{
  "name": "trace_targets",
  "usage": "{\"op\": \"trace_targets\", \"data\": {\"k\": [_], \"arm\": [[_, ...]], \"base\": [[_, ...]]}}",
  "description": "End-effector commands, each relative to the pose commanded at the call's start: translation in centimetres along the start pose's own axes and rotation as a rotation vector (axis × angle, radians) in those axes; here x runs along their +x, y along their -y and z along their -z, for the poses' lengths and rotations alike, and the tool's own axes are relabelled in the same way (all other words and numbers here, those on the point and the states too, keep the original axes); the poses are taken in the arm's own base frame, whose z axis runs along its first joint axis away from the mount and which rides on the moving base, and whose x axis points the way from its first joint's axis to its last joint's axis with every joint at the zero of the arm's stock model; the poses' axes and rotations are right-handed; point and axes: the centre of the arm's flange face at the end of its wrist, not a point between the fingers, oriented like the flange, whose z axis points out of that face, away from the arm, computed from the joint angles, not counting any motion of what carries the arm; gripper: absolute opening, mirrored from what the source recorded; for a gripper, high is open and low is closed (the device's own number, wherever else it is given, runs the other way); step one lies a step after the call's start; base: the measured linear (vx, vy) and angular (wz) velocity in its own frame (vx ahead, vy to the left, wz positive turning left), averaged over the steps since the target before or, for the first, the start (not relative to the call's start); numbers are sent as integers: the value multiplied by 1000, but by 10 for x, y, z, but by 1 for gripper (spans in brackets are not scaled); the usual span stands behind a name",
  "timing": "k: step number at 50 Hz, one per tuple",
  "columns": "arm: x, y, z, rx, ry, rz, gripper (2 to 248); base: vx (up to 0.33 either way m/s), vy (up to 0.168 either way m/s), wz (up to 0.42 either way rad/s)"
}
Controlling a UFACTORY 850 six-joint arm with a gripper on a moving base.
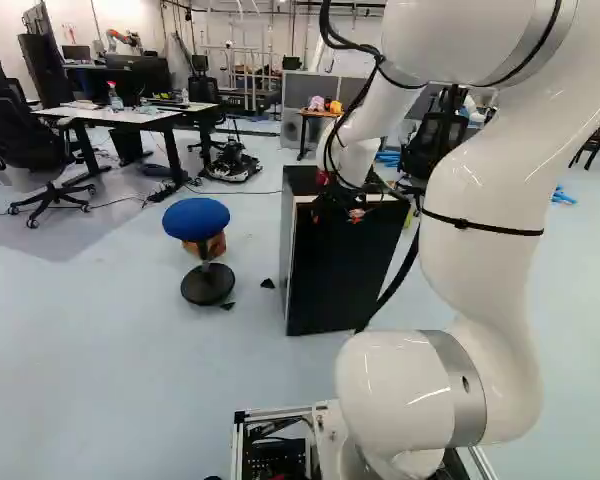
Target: Grab a drink from the fridge
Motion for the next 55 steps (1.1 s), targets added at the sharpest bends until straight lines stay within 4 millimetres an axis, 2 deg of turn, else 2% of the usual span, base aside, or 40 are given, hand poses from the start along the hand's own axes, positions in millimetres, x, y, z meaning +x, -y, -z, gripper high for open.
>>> {"op": "trace_targets", "data": {"k": [22,42,55], "arm": [[-2,0,1,0,1,0,247],[-26,5,13,4,-3,9,247],[-22,5,13,4,-48,9,247]], "base": [[0,0,0],[0,0,0],[0,0,0]]}}
